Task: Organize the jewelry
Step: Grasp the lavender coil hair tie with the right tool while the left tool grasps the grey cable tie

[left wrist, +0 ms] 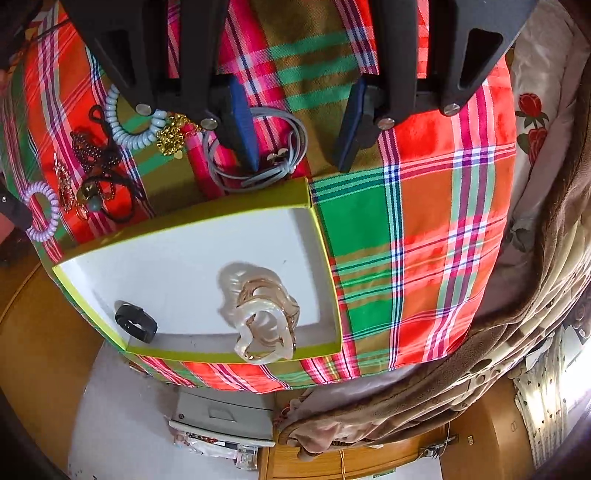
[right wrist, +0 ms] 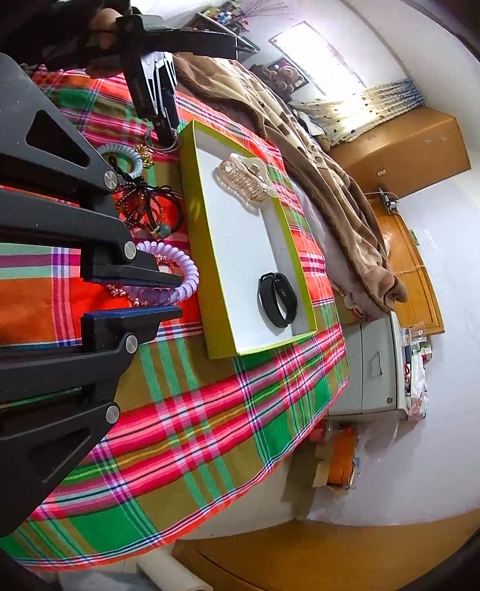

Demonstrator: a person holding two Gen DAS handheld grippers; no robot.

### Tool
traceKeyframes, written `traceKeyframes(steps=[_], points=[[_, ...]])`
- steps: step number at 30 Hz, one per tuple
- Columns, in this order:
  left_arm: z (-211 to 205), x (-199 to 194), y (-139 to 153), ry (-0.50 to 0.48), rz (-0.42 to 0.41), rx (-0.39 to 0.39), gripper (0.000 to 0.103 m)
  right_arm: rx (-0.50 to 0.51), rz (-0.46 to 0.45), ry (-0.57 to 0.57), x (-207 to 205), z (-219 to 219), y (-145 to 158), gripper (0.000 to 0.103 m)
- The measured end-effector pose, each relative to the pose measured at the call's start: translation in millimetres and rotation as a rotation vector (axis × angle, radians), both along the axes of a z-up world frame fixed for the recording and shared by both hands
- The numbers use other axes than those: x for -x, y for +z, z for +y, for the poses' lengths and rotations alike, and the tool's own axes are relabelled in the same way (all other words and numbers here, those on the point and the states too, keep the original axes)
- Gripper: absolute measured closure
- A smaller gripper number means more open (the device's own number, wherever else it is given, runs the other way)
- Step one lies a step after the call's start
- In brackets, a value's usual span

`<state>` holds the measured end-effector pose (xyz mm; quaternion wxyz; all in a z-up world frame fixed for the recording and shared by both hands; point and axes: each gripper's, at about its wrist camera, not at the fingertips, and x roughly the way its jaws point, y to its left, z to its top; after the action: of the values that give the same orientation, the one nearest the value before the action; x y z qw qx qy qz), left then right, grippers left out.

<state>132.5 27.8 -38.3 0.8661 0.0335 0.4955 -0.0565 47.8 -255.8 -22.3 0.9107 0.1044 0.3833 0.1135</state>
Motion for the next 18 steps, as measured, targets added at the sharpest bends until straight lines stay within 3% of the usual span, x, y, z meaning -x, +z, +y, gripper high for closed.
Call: traceKeyframes(steps=[8,18], points=[[-7.5,3.9,1.5,-0.021,-0.012,0.002,0.084,-0.007,0.004,0.010,-4.7,1.7,-2.6,0.093],[-3.4,8.1,2.6,0.003,-0.016,0.015,0.085,-0.009,0.004,0.008,-5.1,0.2,-2.9,0.093]])
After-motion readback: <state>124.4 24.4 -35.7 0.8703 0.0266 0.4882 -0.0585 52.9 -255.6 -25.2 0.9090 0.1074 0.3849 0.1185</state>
